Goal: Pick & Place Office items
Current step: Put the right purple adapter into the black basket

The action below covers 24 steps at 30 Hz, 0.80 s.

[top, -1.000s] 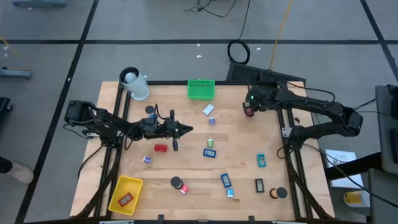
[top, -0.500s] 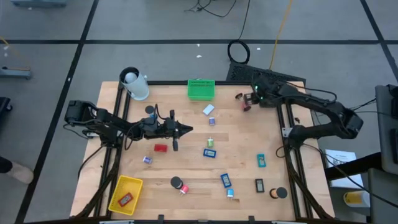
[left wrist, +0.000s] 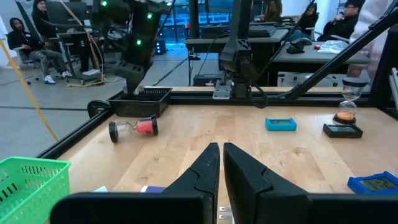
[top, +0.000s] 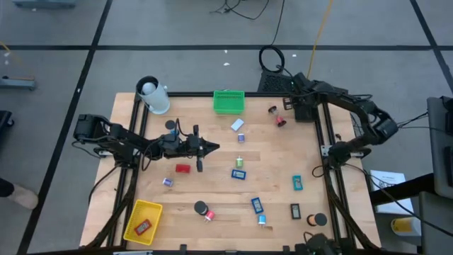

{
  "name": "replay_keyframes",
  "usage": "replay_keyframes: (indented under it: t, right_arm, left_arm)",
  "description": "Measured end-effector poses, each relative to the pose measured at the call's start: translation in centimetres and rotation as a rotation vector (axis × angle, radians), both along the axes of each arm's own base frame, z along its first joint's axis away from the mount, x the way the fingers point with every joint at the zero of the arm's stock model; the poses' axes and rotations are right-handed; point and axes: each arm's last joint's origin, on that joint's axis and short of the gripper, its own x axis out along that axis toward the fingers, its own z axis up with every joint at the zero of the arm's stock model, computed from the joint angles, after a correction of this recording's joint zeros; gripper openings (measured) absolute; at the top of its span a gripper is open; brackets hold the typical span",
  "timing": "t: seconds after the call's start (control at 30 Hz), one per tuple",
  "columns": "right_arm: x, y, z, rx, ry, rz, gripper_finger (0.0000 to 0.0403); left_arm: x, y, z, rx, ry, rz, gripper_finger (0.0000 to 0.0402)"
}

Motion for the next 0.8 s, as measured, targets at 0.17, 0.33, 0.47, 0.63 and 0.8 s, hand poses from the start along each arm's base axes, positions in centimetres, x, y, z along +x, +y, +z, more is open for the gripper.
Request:
replay_keyframes:
  t: [0.17,0.33,0.47,0.63,0.8]
  right_arm:
    - [-1.1,-1.2,-0.4,0.001,-0.001,-0.046,0.013]
    - [-1.5,-2.0,-1.3,0.041,-0.035,-0.055,0.013]
    - [-1.4,-2.6,-1.9,0.031,-0.041,-0.055,0.013]
    - [-1.7,-3.0,-2.0,0.036,-0.061,-0.059,0.013]
    - [-1.9,-3.3,-2.0,0.016,-0.07,-0.067,0.013]
  left_arm:
    - [0.0,0.0,0.0,-0.001,0.0,0.0,0.0031]
    - [0.0,0.0,0.0,-0.001,-0.001,0.0,0.0031]
    - [0.0,0.0,0.0,-0.001,-0.002,0.0,0.0031]
    - [0.0,0.0,0.0,-0.001,-0.002,0.0,0.0031]
    - [0.0,0.0,0.0,-0.001,-0.002,0.0,0.0031]
